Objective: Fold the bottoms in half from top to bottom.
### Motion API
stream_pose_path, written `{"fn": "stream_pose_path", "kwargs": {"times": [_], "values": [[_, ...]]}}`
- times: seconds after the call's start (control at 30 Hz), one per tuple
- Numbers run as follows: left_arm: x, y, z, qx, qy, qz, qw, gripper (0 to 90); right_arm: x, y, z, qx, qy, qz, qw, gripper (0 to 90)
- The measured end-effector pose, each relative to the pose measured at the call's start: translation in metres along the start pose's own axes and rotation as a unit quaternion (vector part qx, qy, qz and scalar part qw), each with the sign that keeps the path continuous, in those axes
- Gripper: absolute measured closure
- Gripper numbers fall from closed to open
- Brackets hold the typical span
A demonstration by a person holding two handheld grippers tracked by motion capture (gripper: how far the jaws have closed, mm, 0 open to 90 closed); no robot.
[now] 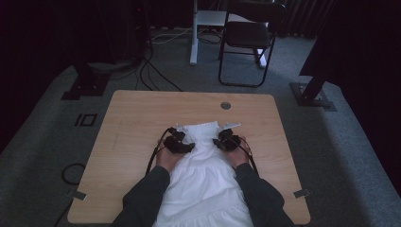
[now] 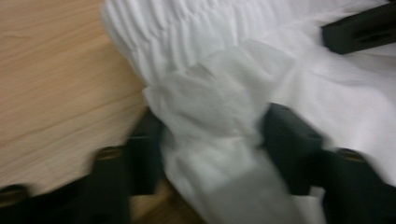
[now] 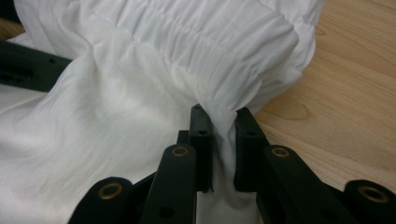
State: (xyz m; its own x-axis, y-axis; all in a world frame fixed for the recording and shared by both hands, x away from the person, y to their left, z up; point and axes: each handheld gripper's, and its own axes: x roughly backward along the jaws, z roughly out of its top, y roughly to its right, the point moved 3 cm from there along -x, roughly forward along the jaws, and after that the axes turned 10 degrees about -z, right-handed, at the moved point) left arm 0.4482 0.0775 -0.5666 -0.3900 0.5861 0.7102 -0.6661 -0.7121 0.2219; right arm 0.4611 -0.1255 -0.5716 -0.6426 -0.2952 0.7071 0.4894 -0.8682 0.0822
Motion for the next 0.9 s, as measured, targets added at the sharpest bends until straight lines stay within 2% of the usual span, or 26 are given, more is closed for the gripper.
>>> {"fn": "stream_pose_path", "kwargs": {"times": [0.07, 0.13, 0.2, 0.23, 0.27, 0.37, 0.5, 0.57, 0.67, 0.73, 0.77, 0.83, 0.9], "values": [[-0.001, -0.001, 0.002, 0.009, -0.005, -0.009, 0.9999, 67.3, 0.0, -0.001, 0.001, 0.0, -0.003, -0.002, 1.0, 82.0], [-0.001, -0.003, 0.004, 0.017, -0.007, -0.023, 0.9996, 76.4, 0.0, -0.001, 0.002, 0.005, -0.005, -0.002, 1.0, 83.6], [0.001, -0.005, 0.009, -0.002, -0.014, -0.012, 0.9998, 80.1, -0.001, 0.001, 0.005, 0.011, -0.008, -0.013, 0.9998, 84.3], [0.001, -0.005, 0.009, -0.002, -0.014, -0.012, 0.9998, 80.6, -0.001, 0.001, 0.005, 0.011, -0.008, -0.013, 0.9998, 84.3], [0.008, -0.007, 0.019, -0.017, -0.005, -0.004, 0.9998, 80.6, -0.001, 0.004, 0.007, 0.008, -0.005, -0.01, 0.9999, 84.4], [0.025, -0.007, 0.043, -0.035, 0.014, 0.006, 0.9993, 82.2, 0.012, 0.021, 0.032, -0.007, 0.026, -0.002, 0.9996, 84.5], [0.05, -0.005, 0.083, -0.051, 0.052, 0.022, 0.9971, 82.4, 0.038, 0.032, 0.071, 0.009, 0.066, -0.023, 0.9975, 84.5], [0.065, -0.003, 0.102, -0.064, 0.07, 0.03, 0.995, 82.4, 0.054, 0.038, 0.091, 0.013, 0.088, -0.034, 0.9954, 84.5], [0.09, 0.002, 0.134, -0.08, 0.109, 0.042, 0.9899, 82.4, 0.081, 0.046, 0.122, 0.014, 0.125, -0.047, 0.9909, 84.5], [0.108, 0.008, 0.153, -0.089, 0.143, 0.045, 0.9847, 82.3, 0.104, 0.051, 0.143, 0.02, 0.159, -0.062, 0.9852, 84.5], [0.116, 0.01, 0.16, -0.091, 0.153, 0.042, 0.9832, 82.3, 0.116, 0.053, 0.152, 0.015, 0.176, -0.063, 0.9822, 84.5], [0.127, 0.017, 0.166, -0.096, 0.164, 0.037, 0.9811, 82.3, 0.136, 0.054, 0.165, 0.013, 0.194, -0.062, 0.979, 84.5], [0.132, 0.023, 0.161, -0.112, 0.155, 0.037, 0.9807, 82.2, 0.148, 0.052, 0.165, 0.019, 0.195, -0.055, 0.9791, 84.5]]}}
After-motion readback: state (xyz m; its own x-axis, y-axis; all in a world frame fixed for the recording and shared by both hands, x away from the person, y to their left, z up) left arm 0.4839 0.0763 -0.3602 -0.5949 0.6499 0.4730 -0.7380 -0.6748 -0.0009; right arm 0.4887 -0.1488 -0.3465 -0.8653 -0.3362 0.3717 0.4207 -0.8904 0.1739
